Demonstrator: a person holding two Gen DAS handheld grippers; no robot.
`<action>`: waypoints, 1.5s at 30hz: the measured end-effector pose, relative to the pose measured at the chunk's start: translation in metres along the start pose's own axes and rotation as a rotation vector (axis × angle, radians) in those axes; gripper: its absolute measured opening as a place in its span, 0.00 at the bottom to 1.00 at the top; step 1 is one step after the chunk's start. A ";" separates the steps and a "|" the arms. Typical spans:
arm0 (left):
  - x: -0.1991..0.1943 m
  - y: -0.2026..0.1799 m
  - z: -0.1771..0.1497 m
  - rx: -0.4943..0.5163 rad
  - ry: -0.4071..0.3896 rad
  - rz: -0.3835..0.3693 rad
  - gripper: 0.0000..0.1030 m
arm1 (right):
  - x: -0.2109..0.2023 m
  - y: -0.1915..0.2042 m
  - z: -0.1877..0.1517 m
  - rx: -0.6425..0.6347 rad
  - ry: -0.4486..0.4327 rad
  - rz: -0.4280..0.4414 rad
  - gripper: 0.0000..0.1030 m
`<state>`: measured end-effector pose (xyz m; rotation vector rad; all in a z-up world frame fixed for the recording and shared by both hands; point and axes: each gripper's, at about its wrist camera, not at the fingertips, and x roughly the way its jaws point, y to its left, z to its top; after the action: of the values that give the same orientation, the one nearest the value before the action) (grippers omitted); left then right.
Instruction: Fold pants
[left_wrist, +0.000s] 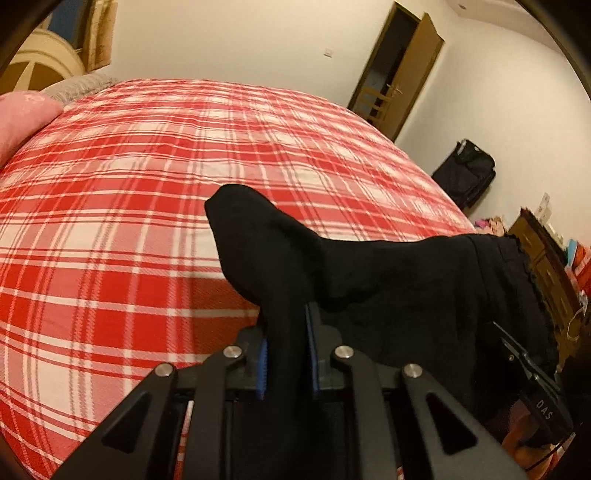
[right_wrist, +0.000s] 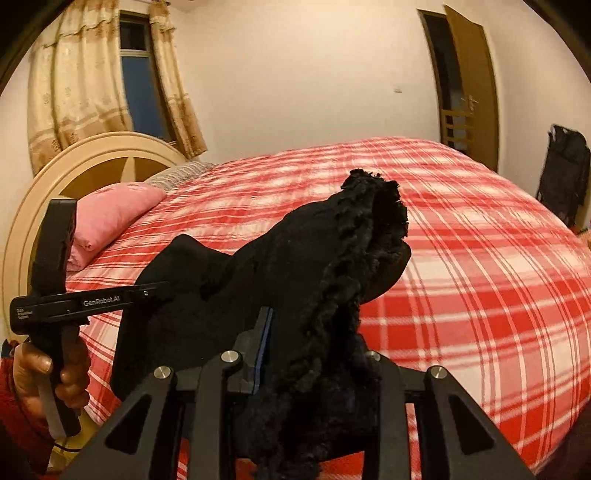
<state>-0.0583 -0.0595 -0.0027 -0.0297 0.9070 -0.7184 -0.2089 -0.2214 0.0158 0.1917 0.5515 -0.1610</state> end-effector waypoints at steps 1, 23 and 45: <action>-0.003 0.005 0.002 -0.012 -0.007 0.005 0.16 | 0.003 0.005 0.004 -0.014 -0.004 0.009 0.29; -0.089 0.189 0.037 -0.239 -0.199 0.383 0.16 | 0.157 0.207 0.075 -0.258 -0.004 0.403 0.29; -0.052 0.320 0.008 -0.393 -0.070 0.705 0.78 | 0.326 0.235 0.050 -0.221 0.333 0.385 0.72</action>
<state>0.1049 0.2145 -0.0613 -0.0779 0.9013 0.1194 0.1378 -0.0374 -0.0845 0.1058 0.8460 0.3110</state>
